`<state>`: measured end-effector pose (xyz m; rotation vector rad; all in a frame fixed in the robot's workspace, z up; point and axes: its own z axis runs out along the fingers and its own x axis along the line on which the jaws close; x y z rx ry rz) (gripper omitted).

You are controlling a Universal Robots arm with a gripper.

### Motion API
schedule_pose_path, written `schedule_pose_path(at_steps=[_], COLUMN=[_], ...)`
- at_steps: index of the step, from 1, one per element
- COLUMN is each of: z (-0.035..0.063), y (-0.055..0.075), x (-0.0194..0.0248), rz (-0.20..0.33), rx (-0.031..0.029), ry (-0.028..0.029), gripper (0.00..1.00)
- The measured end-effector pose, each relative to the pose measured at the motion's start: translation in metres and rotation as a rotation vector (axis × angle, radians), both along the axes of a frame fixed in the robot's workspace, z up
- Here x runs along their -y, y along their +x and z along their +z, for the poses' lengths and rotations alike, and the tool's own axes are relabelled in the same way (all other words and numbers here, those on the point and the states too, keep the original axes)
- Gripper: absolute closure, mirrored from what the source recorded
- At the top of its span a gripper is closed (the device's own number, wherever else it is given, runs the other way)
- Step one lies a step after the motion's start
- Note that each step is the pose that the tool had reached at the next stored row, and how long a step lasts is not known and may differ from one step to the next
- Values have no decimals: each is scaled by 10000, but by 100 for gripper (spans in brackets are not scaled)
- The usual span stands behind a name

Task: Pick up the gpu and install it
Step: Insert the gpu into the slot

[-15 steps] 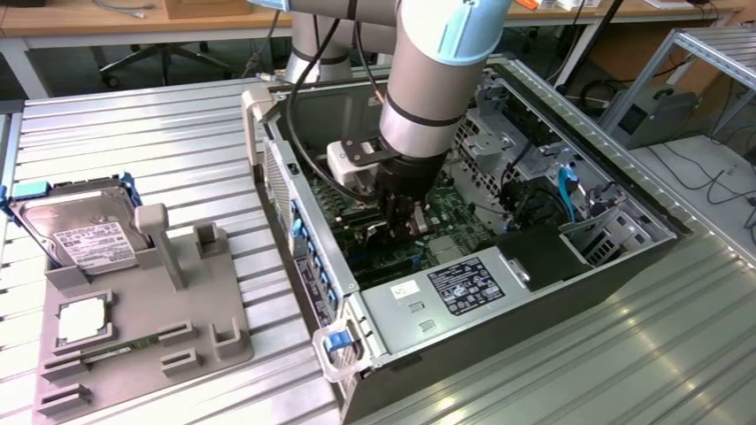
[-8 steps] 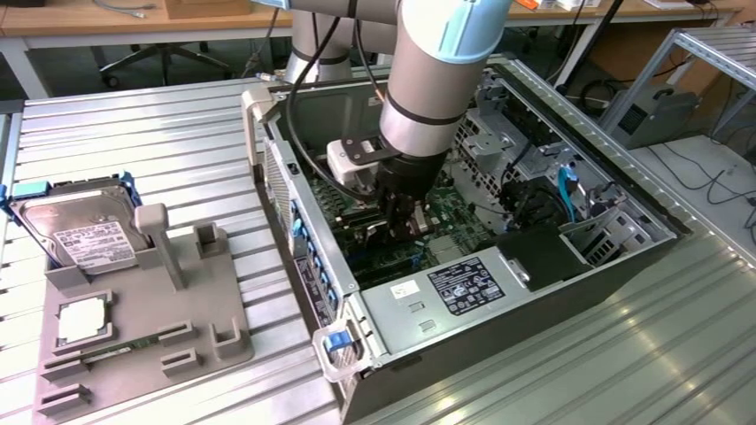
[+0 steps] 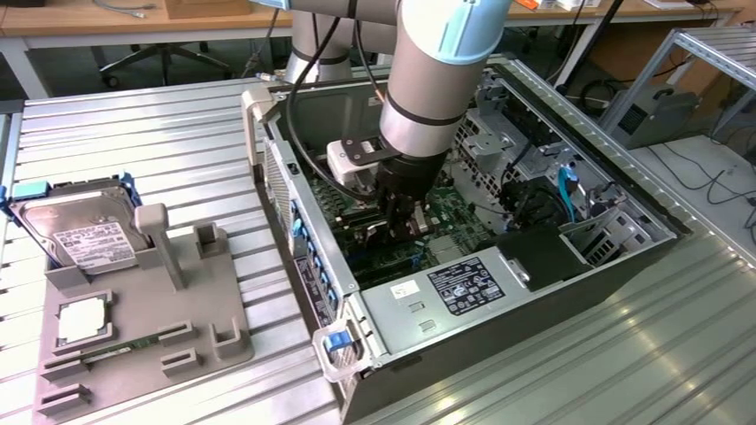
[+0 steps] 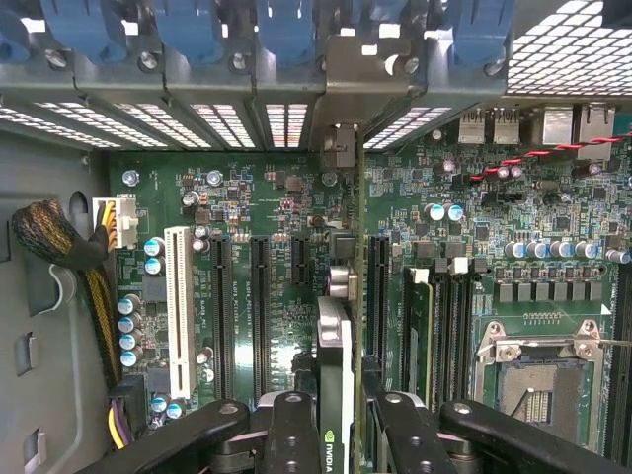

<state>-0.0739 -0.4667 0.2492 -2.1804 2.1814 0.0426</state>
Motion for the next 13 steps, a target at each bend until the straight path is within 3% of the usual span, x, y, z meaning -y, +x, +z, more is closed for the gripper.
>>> schedule_pose_path(at_steps=[10,11,13], z=[-5,-5,0], y=[0,0,0], x=[-2,-1,0], rz=[0,-1,-1], rx=[3,5,0], ry=[16,10,0], gripper=[73,72,60])
